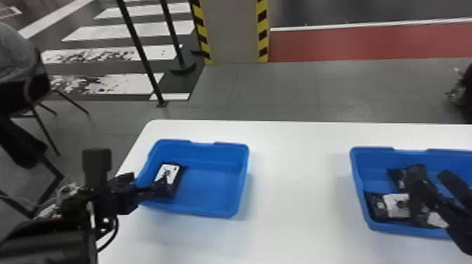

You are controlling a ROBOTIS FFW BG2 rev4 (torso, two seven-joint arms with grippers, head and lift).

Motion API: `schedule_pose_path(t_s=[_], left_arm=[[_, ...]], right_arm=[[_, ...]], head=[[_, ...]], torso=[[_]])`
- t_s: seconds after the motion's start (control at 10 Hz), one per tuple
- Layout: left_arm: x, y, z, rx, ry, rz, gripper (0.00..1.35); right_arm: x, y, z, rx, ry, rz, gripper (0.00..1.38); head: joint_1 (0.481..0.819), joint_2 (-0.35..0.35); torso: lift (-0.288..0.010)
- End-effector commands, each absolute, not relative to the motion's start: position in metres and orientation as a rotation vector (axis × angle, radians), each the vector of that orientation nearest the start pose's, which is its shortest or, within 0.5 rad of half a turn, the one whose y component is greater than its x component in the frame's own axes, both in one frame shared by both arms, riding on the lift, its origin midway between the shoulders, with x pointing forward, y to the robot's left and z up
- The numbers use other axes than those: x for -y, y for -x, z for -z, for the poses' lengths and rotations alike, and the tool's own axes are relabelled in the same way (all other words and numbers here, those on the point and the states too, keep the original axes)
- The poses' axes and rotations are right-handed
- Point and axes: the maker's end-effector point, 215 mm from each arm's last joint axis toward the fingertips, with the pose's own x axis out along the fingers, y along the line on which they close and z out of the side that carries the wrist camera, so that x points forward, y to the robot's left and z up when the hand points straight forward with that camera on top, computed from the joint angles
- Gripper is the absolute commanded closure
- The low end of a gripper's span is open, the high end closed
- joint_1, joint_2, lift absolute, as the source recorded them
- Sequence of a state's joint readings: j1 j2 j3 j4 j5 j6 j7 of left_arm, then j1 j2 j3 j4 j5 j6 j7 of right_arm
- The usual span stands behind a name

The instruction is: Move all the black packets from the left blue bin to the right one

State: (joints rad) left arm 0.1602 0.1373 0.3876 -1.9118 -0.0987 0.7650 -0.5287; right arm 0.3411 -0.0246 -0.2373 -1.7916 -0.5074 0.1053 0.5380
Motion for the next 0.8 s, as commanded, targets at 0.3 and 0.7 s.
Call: schedule_pose_path(t_s=[0.3,0.7], left_arm=[[-0.407,-0.493,0.447,-0.682,-0.025,0.004,0.19],[-0.386,-0.517,0.463,-0.745,-0.05,0.059,0.19]], right_arm=[[0.253,-0.465,0.379,-0.054,-0.465,-0.313,0.31],[0.25,-0.467,0.379,-0.055,-0.47,-0.321,0.31]], head=[[0.695,0.154],[0.695,0.179]], torso=[[-0.11],[-0.11]])
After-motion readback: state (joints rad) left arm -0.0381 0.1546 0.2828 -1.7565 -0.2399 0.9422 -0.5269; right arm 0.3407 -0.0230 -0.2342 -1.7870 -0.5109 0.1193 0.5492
